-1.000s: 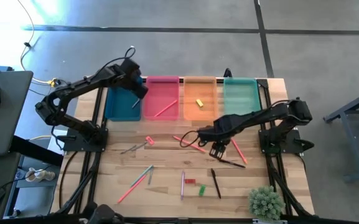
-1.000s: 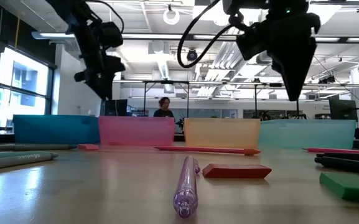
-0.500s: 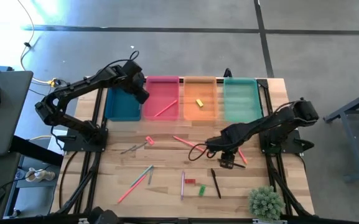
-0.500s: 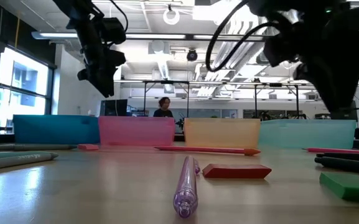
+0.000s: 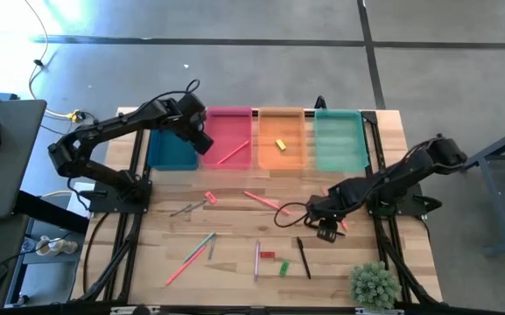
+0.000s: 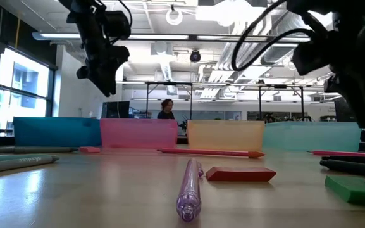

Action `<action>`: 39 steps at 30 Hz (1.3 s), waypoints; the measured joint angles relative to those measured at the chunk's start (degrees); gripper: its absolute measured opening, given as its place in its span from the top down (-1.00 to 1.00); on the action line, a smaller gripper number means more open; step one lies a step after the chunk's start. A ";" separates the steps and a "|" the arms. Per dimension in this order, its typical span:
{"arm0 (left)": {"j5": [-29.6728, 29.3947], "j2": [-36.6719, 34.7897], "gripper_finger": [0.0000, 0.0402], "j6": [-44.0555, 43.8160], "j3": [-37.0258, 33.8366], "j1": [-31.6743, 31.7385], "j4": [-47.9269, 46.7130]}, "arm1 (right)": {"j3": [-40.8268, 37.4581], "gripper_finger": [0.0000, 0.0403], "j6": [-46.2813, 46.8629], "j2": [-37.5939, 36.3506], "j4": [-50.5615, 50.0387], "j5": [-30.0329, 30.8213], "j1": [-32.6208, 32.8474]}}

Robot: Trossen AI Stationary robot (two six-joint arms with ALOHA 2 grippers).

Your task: Sort crayons/erasers/pens/pencils in bins

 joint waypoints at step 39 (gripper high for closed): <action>-0.92 -14.07 0.39 -10.20 0.02 -8.95 -3.65 | 0.07 0.95 0.76 14.07 4.62 3.56 5.27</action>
